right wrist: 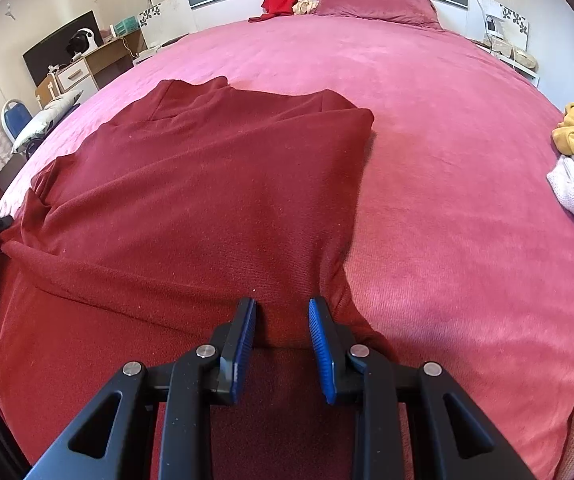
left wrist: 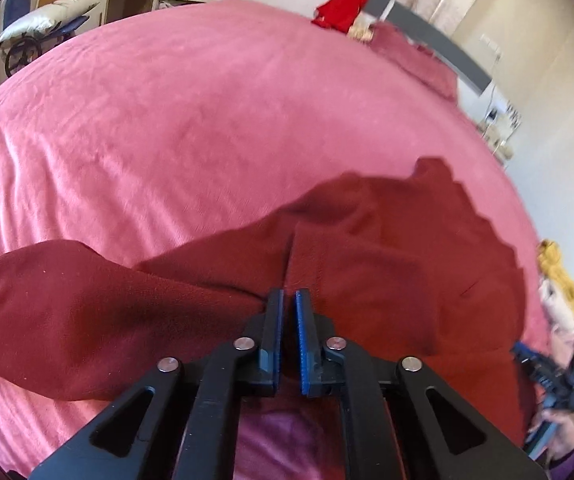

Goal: Fold clothes

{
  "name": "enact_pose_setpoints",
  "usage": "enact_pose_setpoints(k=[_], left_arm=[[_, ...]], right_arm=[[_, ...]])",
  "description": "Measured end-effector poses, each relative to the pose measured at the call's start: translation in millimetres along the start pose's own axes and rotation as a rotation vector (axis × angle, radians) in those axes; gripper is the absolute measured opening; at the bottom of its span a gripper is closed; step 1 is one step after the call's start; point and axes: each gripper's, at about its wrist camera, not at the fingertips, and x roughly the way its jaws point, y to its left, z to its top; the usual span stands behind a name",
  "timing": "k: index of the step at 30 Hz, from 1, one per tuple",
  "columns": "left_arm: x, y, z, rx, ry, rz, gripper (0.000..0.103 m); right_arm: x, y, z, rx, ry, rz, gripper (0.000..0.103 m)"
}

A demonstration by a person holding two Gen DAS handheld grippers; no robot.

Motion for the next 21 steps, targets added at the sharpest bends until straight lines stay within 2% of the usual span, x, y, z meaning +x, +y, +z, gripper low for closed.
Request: enact_pose_setpoints(k=[1, 3, 4, 6, 10, 11, 12, 13, 14, 17, 21], left_arm=[[1.8, 0.5, -0.4, -0.012, 0.002, -0.013, 0.021], [4.8, 2.4, -2.0, -0.048, 0.015, -0.061, 0.047], [5.5, 1.1, -2.7, -0.045, 0.016, -0.063, 0.052], [6.7, -2.7, -4.1, -0.026, 0.017, -0.055, 0.052], [12.0, -14.1, -2.8, 0.046, 0.027, 0.011, 0.052], [13.6, -15.5, -2.5, 0.052, 0.032, 0.018, 0.052], [14.4, -16.0, -2.6, 0.052, 0.031, 0.022, 0.041], [14.3, -15.9, -2.9, 0.050, 0.033, 0.021, 0.020], [13.9, -15.0, -3.1, 0.044, 0.035, 0.019, 0.015], [2.3, -5.0, -3.9, -0.011, 0.009, -0.016, 0.011], [-23.0, 11.6, -5.9, -0.119, -0.070, -0.070, 0.006]], right_arm=[[-0.3, -0.3, -0.2, 0.003, 0.000, 0.001, 0.028], [-0.5, -1.0, -0.4, 0.008, 0.000, 0.005, 0.028], [-0.7, -1.3, -0.5, 0.009, 0.000, 0.007, 0.028], [-0.7, -1.3, -0.5, 0.007, 0.000, 0.008, 0.028], [-1.0, -1.3, -1.3, 0.008, -0.005, 0.009, 0.028], [-1.2, -1.1, -1.6, 0.008, -0.007, 0.008, 0.028], [-1.4, -1.1, -1.8, 0.008, -0.010, 0.008, 0.028], [-1.4, -0.8, -2.0, 0.008, -0.011, 0.008, 0.028], [-1.2, -0.3, -2.0, 0.007, -0.012, 0.007, 0.028], [-0.6, -0.2, -1.5, 0.006, -0.011, 0.008, 0.028], [-1.0, -0.4, -1.5, 0.002, -0.008, 0.008, 0.028]])
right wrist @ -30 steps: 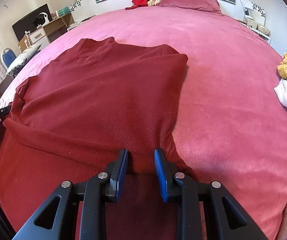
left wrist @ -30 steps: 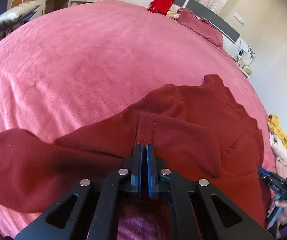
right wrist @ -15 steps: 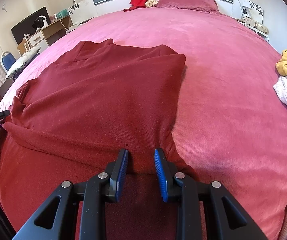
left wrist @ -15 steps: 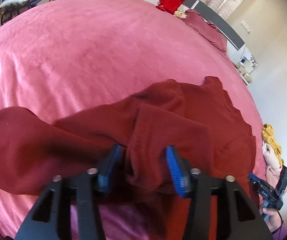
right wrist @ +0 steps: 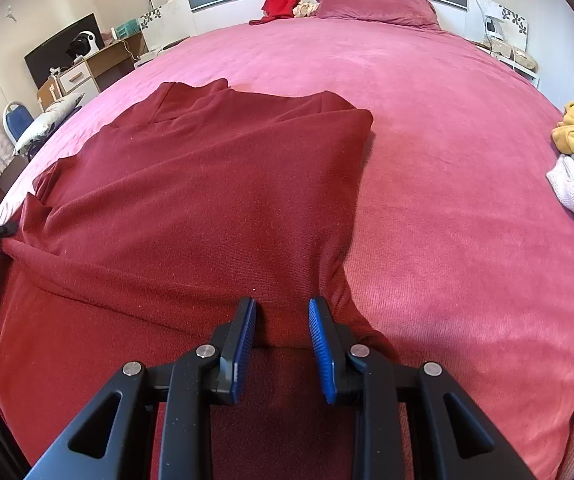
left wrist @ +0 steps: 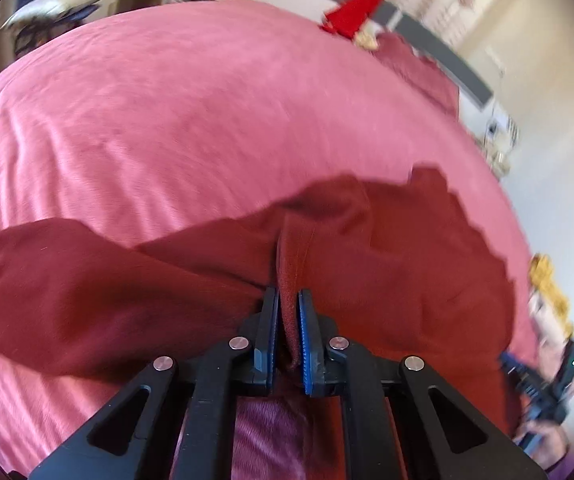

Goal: Fold clothes

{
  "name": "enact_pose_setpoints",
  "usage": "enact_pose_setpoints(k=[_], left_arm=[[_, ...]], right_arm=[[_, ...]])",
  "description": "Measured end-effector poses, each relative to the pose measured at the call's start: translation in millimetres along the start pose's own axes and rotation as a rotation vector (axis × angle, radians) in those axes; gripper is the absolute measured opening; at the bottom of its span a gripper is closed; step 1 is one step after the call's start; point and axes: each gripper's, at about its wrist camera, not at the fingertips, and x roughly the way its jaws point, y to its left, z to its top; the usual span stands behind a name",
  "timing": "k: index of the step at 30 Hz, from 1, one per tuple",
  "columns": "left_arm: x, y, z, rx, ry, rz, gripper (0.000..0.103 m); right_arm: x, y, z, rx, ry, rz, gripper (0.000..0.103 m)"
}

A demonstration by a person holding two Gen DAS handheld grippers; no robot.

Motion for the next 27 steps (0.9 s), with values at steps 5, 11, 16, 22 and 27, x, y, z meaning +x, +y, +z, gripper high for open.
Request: enact_pose_setpoints(k=[5, 11, 16, 22, 27], left_arm=[[-26.1, 4.6, -7.3, -0.071, -0.090, 0.005, 0.004], [-16.8, 36.1, -20.6, -0.182, -0.014, 0.091, 0.004], [-31.3, -19.4, -22.4, -0.038, -0.115, 0.071, 0.005], [37.3, -119.0, -21.8, 0.267, -0.023, 0.013, 0.006], [74.8, -115.7, -25.1, 0.262, -0.026, 0.160, 0.006]], right_arm=[[-0.9, 0.3, -0.3, 0.005, 0.002, 0.001, 0.028], [-1.5, 2.3, -0.8, -0.001, 0.002, -0.004, 0.028], [-13.6, 5.5, 12.9, 0.006, 0.031, -0.013, 0.027], [-31.5, 51.5, 52.9, -0.075, -0.117, 0.206, 0.027], [27.6, 112.1, 80.0, -0.274, 0.040, 0.379, 0.024]])
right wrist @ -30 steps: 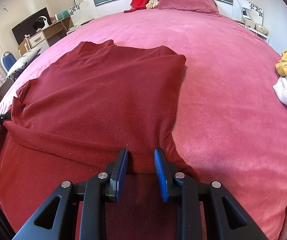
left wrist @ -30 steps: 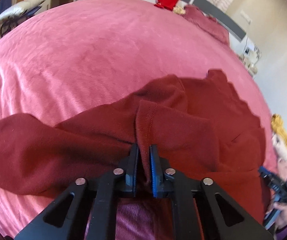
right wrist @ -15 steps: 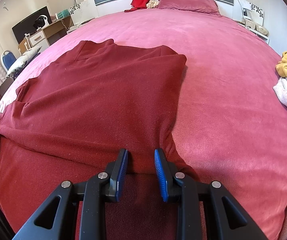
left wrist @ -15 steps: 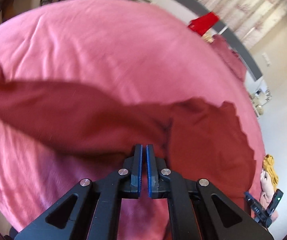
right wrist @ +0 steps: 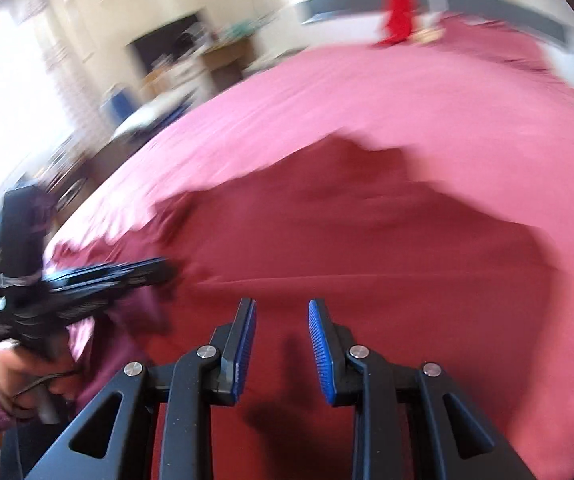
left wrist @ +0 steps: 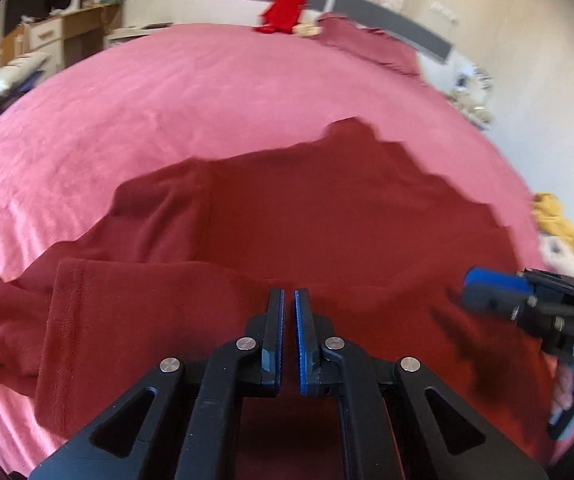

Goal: Fold clothes

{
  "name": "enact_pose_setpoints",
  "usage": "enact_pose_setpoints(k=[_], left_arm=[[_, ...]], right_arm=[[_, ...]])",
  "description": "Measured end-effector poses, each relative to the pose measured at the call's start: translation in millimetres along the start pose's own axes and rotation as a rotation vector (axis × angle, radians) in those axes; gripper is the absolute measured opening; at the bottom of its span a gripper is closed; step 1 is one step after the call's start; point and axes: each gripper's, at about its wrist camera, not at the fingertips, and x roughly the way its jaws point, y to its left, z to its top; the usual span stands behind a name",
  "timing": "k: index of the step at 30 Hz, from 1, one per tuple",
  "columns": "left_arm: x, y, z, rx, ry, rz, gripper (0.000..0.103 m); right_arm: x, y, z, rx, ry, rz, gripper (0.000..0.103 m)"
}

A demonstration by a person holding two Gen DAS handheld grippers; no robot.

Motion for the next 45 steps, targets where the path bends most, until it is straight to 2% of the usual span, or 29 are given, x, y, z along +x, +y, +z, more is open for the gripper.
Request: enact_pose_setpoints(k=[2, 3, 4, 7, 8, 9, 10, 13, 15, 16, 18, 20, 21, 23, 26, 27, 28, 30, 32, 34, 35, 36, 37, 39, 40, 41, 42, 43, 45], left_arm=[[0.2, 10.8, -5.7, -0.023, -0.036, 0.041, 0.006], [-1.5, 13.5, -8.2, -0.015, -0.053, 0.049, 0.006], [-3.5, 15.4, -10.7, -0.003, -0.070, 0.055, 0.006], [-9.5, 15.1, -14.1, 0.022, -0.110, 0.070, 0.006], [-12.1, 14.3, -12.8, 0.014, -0.121, 0.066, 0.006], [-14.7, 13.6, -11.5, 0.006, -0.131, 0.061, 0.006], [-25.2, 15.6, -11.0, -0.015, -0.171, 0.071, 0.010], [-45.4, 11.8, -11.7, -0.059, -0.286, 0.069, 0.020], [-50.1, 2.8, -12.6, -0.061, -0.350, 0.066, 0.045], [-46.4, -1.3, -15.6, -0.019, -0.340, 0.097, 0.046], [-24.5, 2.0, -13.8, 0.023, -0.230, 0.176, 0.046], [-1.4, 6.6, -11.0, 0.057, -0.111, 0.253, 0.048], [-0.3, 13.9, -9.9, 0.027, -0.100, 0.221, 0.048], [-14.4, 29.3, -6.8, -0.049, -0.139, 0.203, 0.048], [-38.4, 38.7, -9.8, -0.088, -0.222, 0.234, 0.048], [-45.6, 39.3, -12.5, -0.096, -0.250, 0.237, 0.048], [-49.1, 39.1, -14.6, -0.101, -0.266, 0.226, 0.048], [-52.7, 36.1, -19.0, -0.104, -0.286, 0.195, 0.049], [-48.1, 22.7, -26.3, -0.072, -0.278, 0.158, 0.051], [-37.8, 9.2, -28.6, -0.004, -0.233, 0.167, 0.051], [-34.1, 4.1, -28.7, 0.026, -0.217, 0.171, 0.051], [-31.6, 0.3, -30.3, 0.044, -0.210, 0.171, 0.051], [-29.5, -1.4, -30.6, 0.056, -0.198, 0.173, 0.051], [-28.1, -0.6, -30.9, 0.060, -0.184, 0.180, 0.051], [-29.4, 2.2, -31.3, 0.048, -0.186, 0.184, 0.052], [-32.4, 5.0, -32.3, 0.034, -0.193, 0.183, 0.052], [-35.8, 7.5, -34.0, 0.015, -0.200, 0.182, 0.052], [-39.3, 9.9, -35.9, -0.005, -0.206, 0.180, 0.052], [-42.8, 12.3, -38.7, -0.031, -0.218, 0.182, 0.052]], right_arm=[[28.5, -1.1, 9.3, -0.063, 0.077, -0.037, 0.018], [35.7, -8.6, 14.5, -0.062, 0.085, -0.051, 0.005], [39.1, -18.5, 19.8, -0.041, 0.079, -0.049, 0.000], [33.2, -46.4, 32.0, 0.020, 0.003, -0.202, 0.007], [30.4, -56.0, 33.5, 0.055, 0.002, -0.216, 0.007], [23.1, -63.4, 33.0, 0.114, -0.014, -0.177, 0.008], [10.8, -64.0, 30.4, 0.154, -0.055, -0.148, 0.015], [-12.2, -37.2, 17.3, 0.120, -0.127, -0.050, 0.020], [-6.5, -12.0, 6.3, 0.071, -0.090, 0.037, 0.020], [2.8, -1.9, 2.2, 0.048, -0.066, 0.063, 0.020], [27.6, 13.7, -4.7, 0.001, -0.001, 0.084, 0.019], [40.6, 7.7, -5.2, -0.017, 0.008, 0.054, 0.011], [39.8, -1.5, -4.4, 0.007, -0.007, 0.042, 0.004], [24.1, -35.2, -4.4, 0.128, -0.067, -0.005, 0.001], [-21.8, -87.1, -11.9, 0.273, -0.163, -0.219, 0.012], [-41.3, -102.2, -17.1, 0.325, -0.195, -0.257, 0.022], [-58.9, -113.0, -22.4, 0.368, -0.233, -0.261, 0.023], [-84.0, -117.2, -36.0, 0.397, -0.276, -0.200, 0.023], [-88.6, -108.4, -50.6, 0.366, -0.233, -0.150, 0.023], [-78.7, -97.8, -64.0, 0.318, -0.148, -0.135, 0.019], [-74.2, -96.3, -71.6, 0.297, -0.107, -0.177, 0.017], [-74.6, -101.9, -83.2, 0.307, -0.098, -0.235, 0.003], [-78.5, -110.8, -97.5, 0.337, -0.114, -0.274, 0.000], [-90.0, -131.0, -112.9, 0.456, -0.160, -0.327, 0.002], [-94.7, -138.5, -115.1, 0.498, -0.150, -0.395, 0.000], [-100.9, -144.8, -116.1, 0.540, -0.155, -0.400, 0.000], [-108.4, -146.8, -115.5, 0.574, -0.179, -0.367, 0.006], [-116.1, -143.8, -113.5, 0.594, -0.217, -0.342, 0.017], [-126.9, -127.4, -97.5, 0.540, -0.291, -0.293, 0.019]])
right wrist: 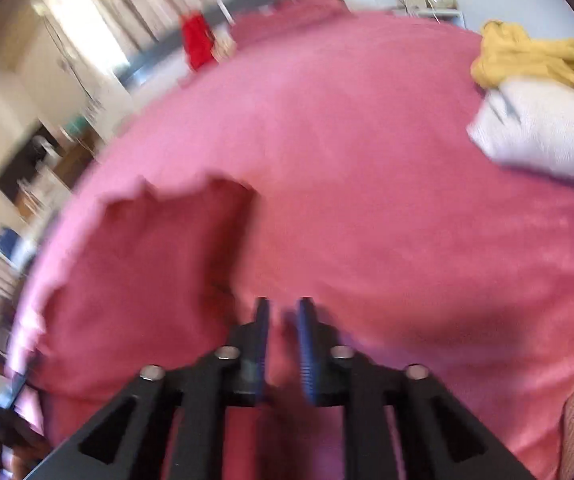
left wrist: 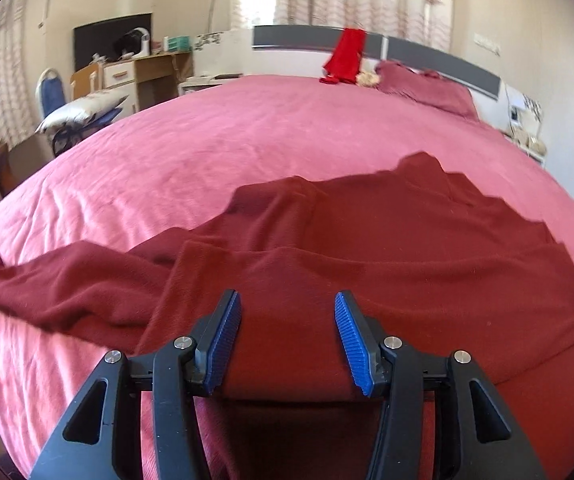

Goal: Fold clothes

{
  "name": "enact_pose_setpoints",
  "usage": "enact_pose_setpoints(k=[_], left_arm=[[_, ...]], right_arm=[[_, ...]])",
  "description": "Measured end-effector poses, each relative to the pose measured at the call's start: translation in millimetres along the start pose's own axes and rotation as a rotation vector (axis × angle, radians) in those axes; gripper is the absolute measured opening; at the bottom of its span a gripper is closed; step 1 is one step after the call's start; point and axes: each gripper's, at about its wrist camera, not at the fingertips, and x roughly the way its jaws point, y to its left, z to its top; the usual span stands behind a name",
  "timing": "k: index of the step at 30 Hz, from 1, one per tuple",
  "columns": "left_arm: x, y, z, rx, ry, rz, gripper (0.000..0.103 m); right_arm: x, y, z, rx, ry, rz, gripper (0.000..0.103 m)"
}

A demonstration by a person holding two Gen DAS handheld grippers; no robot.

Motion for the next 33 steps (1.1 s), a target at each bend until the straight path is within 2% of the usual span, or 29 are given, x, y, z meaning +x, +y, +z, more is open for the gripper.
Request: enact_pose_setpoints(k=[2, 5, 7, 8, 9, 12, 14, 15, 18, 20, 22, 24, 26, 28, 30, 33], left_arm=[[0.1, -1.1, -2.4, 0.000, 0.004, 0.007, 0.053], [10.0, -2.2, -5.1, 0.013, 0.049, 0.006, 0.055], [13.9, 1.1, -6.5, 0.003, 0.071, -0.008, 0.056], [15.5, 3.8, -7.4, -0.011, 0.077, -0.021, 0.056], [16.7, 6.1, -8.0, -0.022, 0.082, -0.033, 0.057], [19.0, 10.9, -9.1, -0.046, 0.090, -0.064, 0.058], [16.4, 12.5, -8.2, -0.057, 0.087, -0.080, 0.059], [13.8, 14.1, -7.4, -0.065, 0.084, -0.094, 0.059], [-0.3, 30.1, -0.6, -0.121, 0.096, -0.147, 0.059], [-14.9, 51.3, 7.3, -0.172, 0.088, -0.137, 0.059], [-31.0, 83.3, 15.3, -0.241, 0.057, -0.102, 0.061], [-41.9, 118.8, 21.1, -0.311, 0.040, -0.052, 0.066], [-48.6, 166.1, 21.4, -0.423, 0.034, 0.016, 0.067], [-52.4, 218.3, 17.1, -0.559, 0.030, 0.090, 0.067], [-52.7, 255.2, 10.1, -0.662, 0.032, 0.140, 0.067], [-45.9, 304.4, -7.5, -0.811, 0.067, 0.184, 0.067]], right_arm=[[7.7, 32.3, 10.1, -0.103, 0.019, 0.071, 0.019], [42.5, 64.6, 24.6, -0.197, 0.086, 0.142, 0.019], [70.7, 68.5, 32.8, -0.244, 0.131, 0.094, 0.017], [81.1, 69.3, 37.9, -0.258, 0.147, 0.041, 0.013], [87.8, 63.9, 45.0, -0.243, 0.143, -0.009, 0.002], [81.2, 26.3, 62.5, -0.052, 0.074, -0.095, 0.000], [65.8, 20.1, 63.8, 0.032, 0.045, -0.085, 0.011], [53.8, 26.8, 59.5, 0.029, 0.030, -0.057, 0.022], [24.1, 71.6, 30.9, -0.119, 0.028, 0.115, 0.022], [18.9, 95.4, 6.1, -0.228, 0.078, 0.162, 0.022], [22.4, 108.6, -18.8, -0.307, 0.144, 0.149, 0.022], [28.6, 124.6, -35.0, -0.336, 0.188, 0.150, 0.024], [30.4, 140.4, -40.5, -0.325, 0.200, 0.211, 0.024], [39.1, 172.2, -45.3, -0.352, 0.224, 0.283, 0.024], [48.4, 211.6, -52.5, -0.439, 0.240, 0.321, 0.024], [68.3, 273.4, -67.2, -0.563, 0.275, 0.362, 0.024]])
